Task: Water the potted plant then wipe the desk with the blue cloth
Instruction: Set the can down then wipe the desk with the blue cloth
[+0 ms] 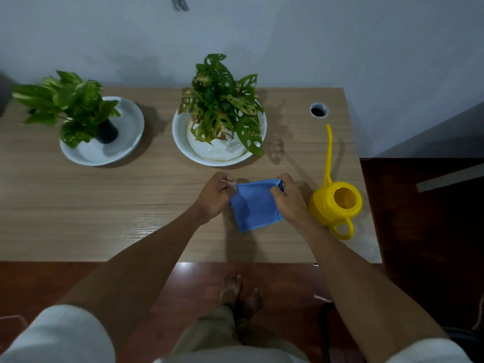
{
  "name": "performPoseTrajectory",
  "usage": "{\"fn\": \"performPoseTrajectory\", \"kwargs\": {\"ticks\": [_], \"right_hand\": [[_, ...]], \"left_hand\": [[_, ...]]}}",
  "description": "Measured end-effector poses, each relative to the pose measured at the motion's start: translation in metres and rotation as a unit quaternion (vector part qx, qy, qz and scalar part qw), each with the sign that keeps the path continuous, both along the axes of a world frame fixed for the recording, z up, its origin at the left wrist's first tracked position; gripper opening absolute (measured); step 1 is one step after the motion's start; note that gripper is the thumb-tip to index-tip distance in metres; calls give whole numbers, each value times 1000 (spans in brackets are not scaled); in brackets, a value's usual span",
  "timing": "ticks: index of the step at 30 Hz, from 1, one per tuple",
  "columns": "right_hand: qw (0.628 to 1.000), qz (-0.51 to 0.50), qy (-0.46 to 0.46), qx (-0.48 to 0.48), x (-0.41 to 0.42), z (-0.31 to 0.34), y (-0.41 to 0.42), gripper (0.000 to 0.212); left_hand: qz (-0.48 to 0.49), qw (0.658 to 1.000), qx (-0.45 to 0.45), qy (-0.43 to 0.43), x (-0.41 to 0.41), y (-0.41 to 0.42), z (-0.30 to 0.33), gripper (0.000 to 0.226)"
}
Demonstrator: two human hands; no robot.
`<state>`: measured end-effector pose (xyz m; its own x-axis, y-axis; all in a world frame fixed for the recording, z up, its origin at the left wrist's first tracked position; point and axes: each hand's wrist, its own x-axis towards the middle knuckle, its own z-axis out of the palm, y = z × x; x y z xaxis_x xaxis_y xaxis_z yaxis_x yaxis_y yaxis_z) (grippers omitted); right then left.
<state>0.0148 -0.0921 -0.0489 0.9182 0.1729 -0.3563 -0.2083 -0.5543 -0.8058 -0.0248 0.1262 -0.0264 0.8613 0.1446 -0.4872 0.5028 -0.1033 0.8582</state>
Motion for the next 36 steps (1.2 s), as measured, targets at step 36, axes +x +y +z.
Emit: {"fn": "performPoseTrajectory", "kwargs": {"ticks": [36], "right_hand": [[929, -147, -134, -312, -56, 7, 303, 28]], "left_hand": [[-99, 958, 259, -77, -35, 285, -28, 18]]}}
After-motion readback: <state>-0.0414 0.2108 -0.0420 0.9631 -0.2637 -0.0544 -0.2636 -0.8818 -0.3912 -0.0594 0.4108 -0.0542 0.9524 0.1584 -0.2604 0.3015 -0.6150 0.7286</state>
